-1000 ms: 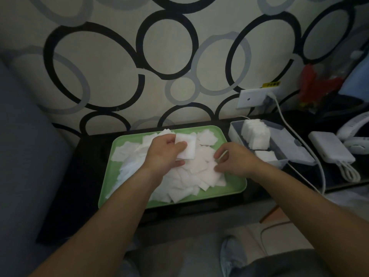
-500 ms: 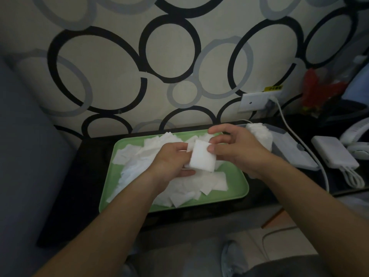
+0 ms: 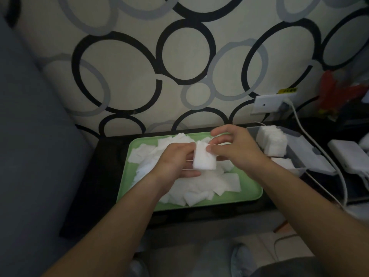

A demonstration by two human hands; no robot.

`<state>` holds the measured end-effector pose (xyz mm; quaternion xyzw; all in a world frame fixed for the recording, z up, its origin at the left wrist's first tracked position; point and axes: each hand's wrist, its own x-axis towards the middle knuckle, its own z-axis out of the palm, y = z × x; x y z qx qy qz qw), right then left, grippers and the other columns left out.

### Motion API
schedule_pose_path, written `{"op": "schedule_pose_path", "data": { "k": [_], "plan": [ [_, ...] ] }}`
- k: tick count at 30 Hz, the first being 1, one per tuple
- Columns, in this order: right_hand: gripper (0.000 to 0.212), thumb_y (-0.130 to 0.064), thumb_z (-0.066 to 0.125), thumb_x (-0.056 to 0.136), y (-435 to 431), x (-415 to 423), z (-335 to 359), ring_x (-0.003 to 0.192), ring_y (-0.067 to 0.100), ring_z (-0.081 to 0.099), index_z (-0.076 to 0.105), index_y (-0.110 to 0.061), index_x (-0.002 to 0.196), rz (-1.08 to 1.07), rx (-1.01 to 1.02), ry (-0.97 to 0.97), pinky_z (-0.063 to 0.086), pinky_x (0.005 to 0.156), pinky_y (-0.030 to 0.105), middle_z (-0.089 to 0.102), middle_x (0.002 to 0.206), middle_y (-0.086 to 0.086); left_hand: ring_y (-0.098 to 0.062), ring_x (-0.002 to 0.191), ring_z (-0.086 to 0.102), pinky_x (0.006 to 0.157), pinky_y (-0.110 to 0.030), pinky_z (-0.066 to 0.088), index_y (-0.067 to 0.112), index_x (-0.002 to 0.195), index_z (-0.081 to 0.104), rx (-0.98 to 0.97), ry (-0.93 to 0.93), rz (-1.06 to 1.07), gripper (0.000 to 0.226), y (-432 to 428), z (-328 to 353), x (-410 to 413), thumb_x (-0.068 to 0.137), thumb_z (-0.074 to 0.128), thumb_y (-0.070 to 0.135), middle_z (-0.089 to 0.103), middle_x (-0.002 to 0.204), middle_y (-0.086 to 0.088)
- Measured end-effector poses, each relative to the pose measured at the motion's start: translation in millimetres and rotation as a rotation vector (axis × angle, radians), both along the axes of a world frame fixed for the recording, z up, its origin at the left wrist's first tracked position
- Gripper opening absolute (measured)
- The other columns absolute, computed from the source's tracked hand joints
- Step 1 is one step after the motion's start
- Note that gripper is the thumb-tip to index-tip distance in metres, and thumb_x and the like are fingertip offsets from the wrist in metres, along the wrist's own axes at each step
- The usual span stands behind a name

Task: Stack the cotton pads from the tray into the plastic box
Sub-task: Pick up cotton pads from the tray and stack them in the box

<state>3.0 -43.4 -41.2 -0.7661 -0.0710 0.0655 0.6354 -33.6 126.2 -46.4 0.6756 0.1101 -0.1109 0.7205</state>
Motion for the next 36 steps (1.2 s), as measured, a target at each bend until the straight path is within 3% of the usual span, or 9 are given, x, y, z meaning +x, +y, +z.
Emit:
{"op": "schedule_pose_path", "data": {
  "k": [2,5,9,14,19,22,25,32,36],
  "plan": [
    [0.032,-0.002,0.081,0.076,9,-1,0,0.076,0.016,0.069,0.066,-0.014,0.102,0.000,-0.024,-0.025,0.060,0.067,0.035,0.074,0.087,0.009,-0.022,0.089,0.074,0.062,-0.029,0.059,0.012,0.110,0.071,0.001,-0.008,0.020,0.028,7,0,-3,0.100,0.056,0.034,0.077,0.099,-0.009],
    [0.026,-0.013,0.082,0.077,23,-1,-3,0.069,0.010,0.067,0.067,-0.018,0.097,-0.024,-0.073,-0.069,0.053,0.058,0.023,0.073,0.082,0.003,-0.020,0.095,0.073,0.068,-0.026,0.060,0.010,0.110,0.072,0.089,-0.096,0.010,0.020,18,-3,-10,0.093,0.069,0.019,0.076,0.102,-0.009],
    [0.002,-0.024,0.067,0.091,37,8,-9,0.064,0.011,0.066,0.067,-0.022,0.090,-0.132,-0.114,-0.099,0.046,0.062,0.025,0.070,0.079,0.000,-0.020,0.098,0.070,0.067,-0.026,0.060,0.020,0.103,0.070,0.111,-0.106,0.212,0.014,43,-6,-7,0.091,0.069,0.012,0.073,0.107,-0.005],
    [0.007,-0.018,0.065,0.090,49,19,-23,0.076,0.013,0.066,0.071,-0.022,0.087,-0.090,-0.293,-0.142,0.051,0.070,0.026,0.071,0.081,-0.005,-0.020,0.100,0.068,0.064,-0.024,0.056,0.017,0.110,0.069,0.102,-0.105,0.418,0.018,85,-13,-1,0.093,0.066,0.012,0.070,0.110,-0.005],
    [0.012,-0.015,0.065,0.090,67,29,-33,0.082,0.008,0.064,0.070,-0.026,0.094,0.074,-0.524,-0.192,0.047,0.064,0.018,0.067,0.095,-0.012,-0.021,0.096,0.070,0.060,-0.021,0.055,0.012,0.114,0.069,0.107,-0.096,0.464,0.023,107,-22,4,0.092,0.064,0.012,0.071,0.109,-0.007],
    [0.011,-0.032,0.072,0.082,78,35,-35,0.083,0.008,0.063,0.064,-0.035,0.090,0.121,-0.663,-0.178,0.055,0.078,0.032,0.067,0.098,-0.014,-0.022,0.096,0.070,0.063,-0.023,0.056,0.013,0.112,0.070,0.110,-0.090,0.454,0.021,112,-26,7,0.092,0.065,0.011,0.072,0.107,-0.006],
    [0.032,-0.048,0.081,0.069,87,35,-35,0.086,0.004,0.062,0.065,-0.035,0.093,0.217,-0.789,-0.124,0.053,0.081,0.030,0.064,0.094,-0.017,-0.025,0.100,0.070,0.065,-0.025,0.057,0.014,0.115,0.069,0.112,-0.090,0.423,0.023,114,-29,9,0.092,0.065,0.012,0.072,0.110,-0.006],
    [0.006,-0.022,0.068,0.080,95,38,-32,0.080,0.009,0.062,0.069,-0.027,0.084,0.229,-0.849,-0.206,0.056,0.074,0.033,0.068,0.088,-0.012,-0.025,0.105,0.067,0.063,-0.023,0.057,0.012,0.123,0.067,0.144,-0.088,0.407,0.031,117,-34,16,0.092,0.067,0.013,0.068,0.118,-0.008],
    [0.007,-0.018,0.062,0.083,87,36,-18,0.074,0.011,0.062,0.069,-0.020,0.082,0.061,-0.659,-0.282,0.047,0.061,0.021,0.068,0.078,-0.009,-0.025,0.105,0.067,0.065,-0.025,0.058,0.012,0.123,0.067,0.131,-0.092,0.398,0.030,115,-33,15,0.092,0.066,0.013,0.068,0.117,-0.008]
  ]
}}
